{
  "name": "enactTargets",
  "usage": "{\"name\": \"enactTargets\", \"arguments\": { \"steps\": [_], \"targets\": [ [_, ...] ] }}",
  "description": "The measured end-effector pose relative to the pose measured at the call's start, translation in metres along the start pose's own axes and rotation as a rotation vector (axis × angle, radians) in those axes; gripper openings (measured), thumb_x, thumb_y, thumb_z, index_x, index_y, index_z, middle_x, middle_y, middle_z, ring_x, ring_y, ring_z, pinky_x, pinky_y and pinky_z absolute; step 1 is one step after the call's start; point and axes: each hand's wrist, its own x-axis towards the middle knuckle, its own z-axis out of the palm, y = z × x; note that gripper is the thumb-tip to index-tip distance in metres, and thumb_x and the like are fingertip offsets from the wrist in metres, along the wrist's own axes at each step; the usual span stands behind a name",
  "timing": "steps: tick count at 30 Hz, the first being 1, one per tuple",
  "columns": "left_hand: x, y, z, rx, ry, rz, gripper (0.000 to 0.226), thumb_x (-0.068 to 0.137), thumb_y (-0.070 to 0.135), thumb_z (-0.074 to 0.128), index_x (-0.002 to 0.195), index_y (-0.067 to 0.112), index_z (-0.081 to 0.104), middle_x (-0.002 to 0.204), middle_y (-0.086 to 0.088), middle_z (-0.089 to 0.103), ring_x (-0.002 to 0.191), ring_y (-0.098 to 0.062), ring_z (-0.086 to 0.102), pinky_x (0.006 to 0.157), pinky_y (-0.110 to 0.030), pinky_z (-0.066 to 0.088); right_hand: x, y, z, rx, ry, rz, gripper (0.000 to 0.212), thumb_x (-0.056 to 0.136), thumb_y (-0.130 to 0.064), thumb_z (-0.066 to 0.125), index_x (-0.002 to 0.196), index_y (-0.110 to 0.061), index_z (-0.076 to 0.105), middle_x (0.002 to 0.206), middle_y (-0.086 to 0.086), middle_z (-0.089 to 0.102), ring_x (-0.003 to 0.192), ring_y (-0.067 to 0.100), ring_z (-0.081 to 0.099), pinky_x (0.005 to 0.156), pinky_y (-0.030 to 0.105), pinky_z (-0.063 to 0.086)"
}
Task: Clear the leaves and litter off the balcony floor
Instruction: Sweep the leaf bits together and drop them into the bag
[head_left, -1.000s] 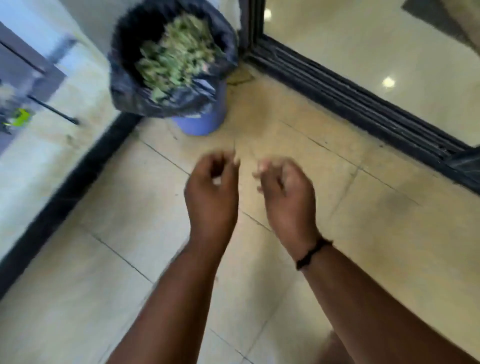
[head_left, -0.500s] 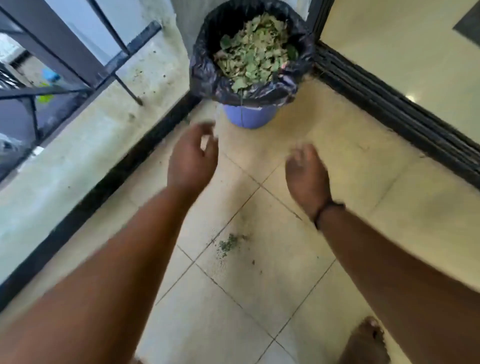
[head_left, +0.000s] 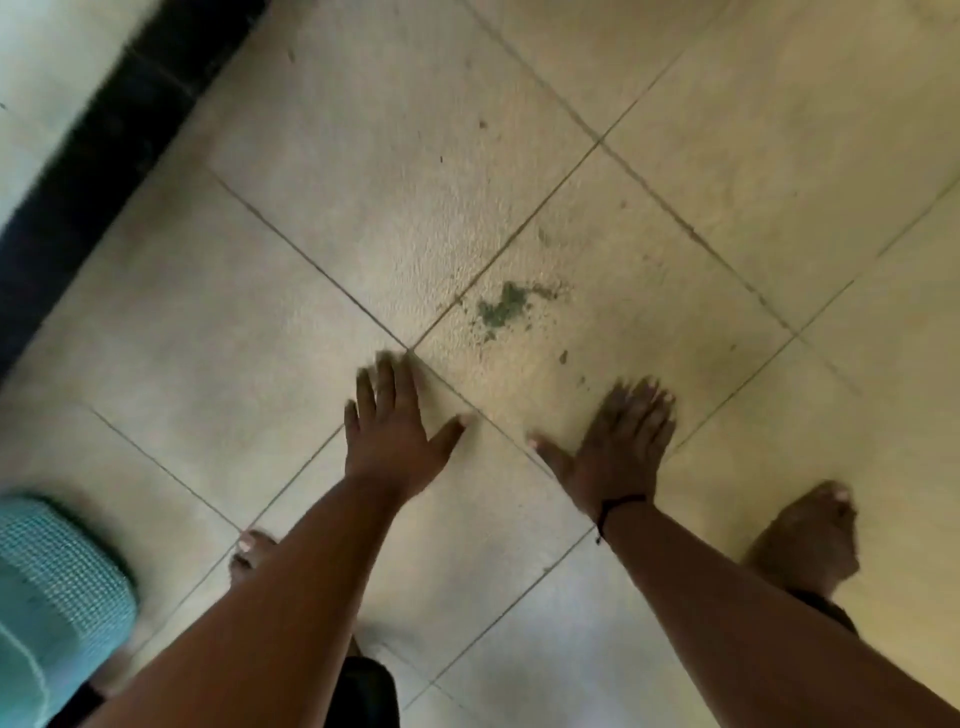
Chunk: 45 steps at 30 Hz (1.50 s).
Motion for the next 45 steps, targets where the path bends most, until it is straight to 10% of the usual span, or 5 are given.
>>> {"name": "enactTargets", "arguments": {
  "steps": [19, 27, 32, 36, 45],
  "targets": [
    [0.040, 0.002, -0.007, 0.096, -0.076, -0.206, 0.171, 0.045, 0.074, 0.083, 0.141, 0.004, -0.040, 0.150, -0.017, -0.045, 0.141, -0.034, -0.037, 0.120, -0.045, -0.013, 0.122, -0.098, -0.068, -0.068, 0.365, -0.446, 0.110, 0.086, -0.082, 0.016, 0.150, 0.009, 0.017, 0.157, 0.030, 0.016, 0.147, 0.043, 0.014, 0.120, 0.052, 0.007],
    [0.037, -0.003, -0.008, 0.017, -0.065, -0.133, 0.163, 0.053, 0.065, 0.085, 0.143, 0.003, -0.036, 0.151, -0.019, -0.042, 0.142, -0.037, -0.034, 0.119, -0.045, -0.009, 0.051, -0.056, 0.007, -0.309, 0.212, -1.237, 0.080, 0.093, -0.065, 0.023, 0.152, -0.011, 0.022, 0.159, 0.004, 0.013, 0.148, 0.028, 0.009, 0.121, 0.044, -0.006],
    [0.035, -0.004, -0.009, 0.007, -0.082, -0.127, 0.165, 0.051, 0.065, 0.085, 0.143, 0.003, -0.037, 0.150, -0.019, -0.043, 0.141, -0.038, -0.035, 0.117, -0.045, -0.011, 0.117, -0.085, -0.041, -0.430, 0.261, -1.144, 0.094, 0.087, -0.076, -0.001, 0.151, -0.007, -0.006, 0.159, 0.010, -0.004, 0.149, 0.030, -0.003, 0.118, 0.042, -0.012],
    [0.036, 0.004, -0.016, 0.046, -0.164, -0.179, 0.167, 0.051, 0.066, 0.085, 0.139, 0.001, -0.042, 0.146, -0.021, -0.048, 0.140, -0.039, -0.037, 0.120, -0.048, -0.010, 0.145, -0.105, -0.078, -0.470, 0.395, -0.908, 0.106, 0.086, -0.081, 0.005, 0.153, 0.000, 0.006, 0.163, 0.014, 0.006, 0.149, 0.034, 0.004, 0.118, 0.043, -0.012],
    [0.047, 0.005, -0.030, 0.092, -0.310, -0.257, 0.173, 0.043, 0.082, 0.077, 0.108, 0.004, -0.063, 0.106, -0.023, -0.070, 0.112, -0.043, -0.056, 0.108, -0.059, -0.024, 0.101, -0.109, -0.047, -0.500, 0.248, -1.011, 0.082, 0.096, -0.065, 0.018, 0.154, -0.011, -0.001, 0.161, 0.006, -0.006, 0.151, 0.030, 0.004, 0.113, 0.049, -0.022]
  ]
}}
